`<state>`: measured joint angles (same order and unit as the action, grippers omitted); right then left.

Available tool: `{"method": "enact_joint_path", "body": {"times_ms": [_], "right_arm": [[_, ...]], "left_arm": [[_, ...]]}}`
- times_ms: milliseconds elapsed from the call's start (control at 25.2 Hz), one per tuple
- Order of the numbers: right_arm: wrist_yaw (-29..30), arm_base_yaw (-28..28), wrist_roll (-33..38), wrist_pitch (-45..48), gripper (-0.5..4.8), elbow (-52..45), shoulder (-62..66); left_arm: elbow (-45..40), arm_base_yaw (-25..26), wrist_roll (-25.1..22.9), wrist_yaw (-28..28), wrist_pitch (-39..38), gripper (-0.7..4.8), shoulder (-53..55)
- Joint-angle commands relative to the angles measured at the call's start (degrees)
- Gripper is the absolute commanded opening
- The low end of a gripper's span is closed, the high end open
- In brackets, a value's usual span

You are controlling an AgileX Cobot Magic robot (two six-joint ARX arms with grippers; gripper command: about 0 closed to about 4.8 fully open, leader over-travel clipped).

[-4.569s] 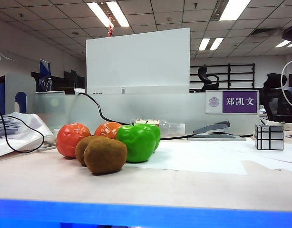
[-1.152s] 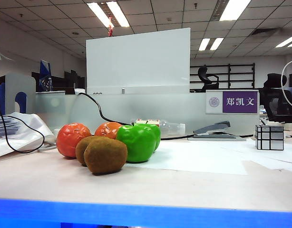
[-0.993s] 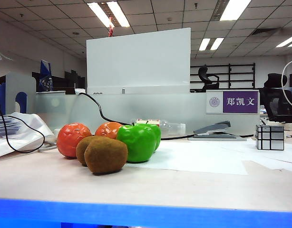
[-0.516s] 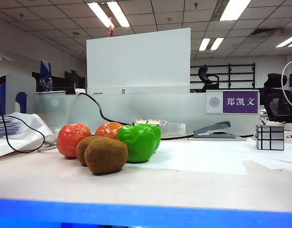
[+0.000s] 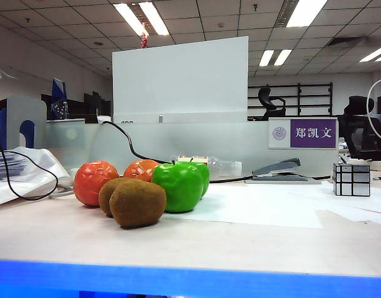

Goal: Put the same fruits together.

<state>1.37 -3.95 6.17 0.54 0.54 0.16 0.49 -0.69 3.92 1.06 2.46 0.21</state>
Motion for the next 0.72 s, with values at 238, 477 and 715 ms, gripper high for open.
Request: {"method": "enact_joint_path", "body": {"times_ms": [238, 477, 715], "right_arm": [[0.09, 0.04, -0.15, 0.92, -0.07, -0.42, -0.09], [0.09, 0.04, -0.15, 0.92, -0.07, -0.42, -0.09], [0.09, 0.04, -0.15, 0.92, -0.07, -0.42, -0.09]], "left_arm": [[0.04, -0.07, -0.09, -0.22, -0.26, -0.05, -0.09], [0.04, -0.07, -0.09, -0.22, -0.24, -0.05, -0.09], [0.04, -0.07, -0.09, -0.22, -0.24, -0.05, -0.09]]}}
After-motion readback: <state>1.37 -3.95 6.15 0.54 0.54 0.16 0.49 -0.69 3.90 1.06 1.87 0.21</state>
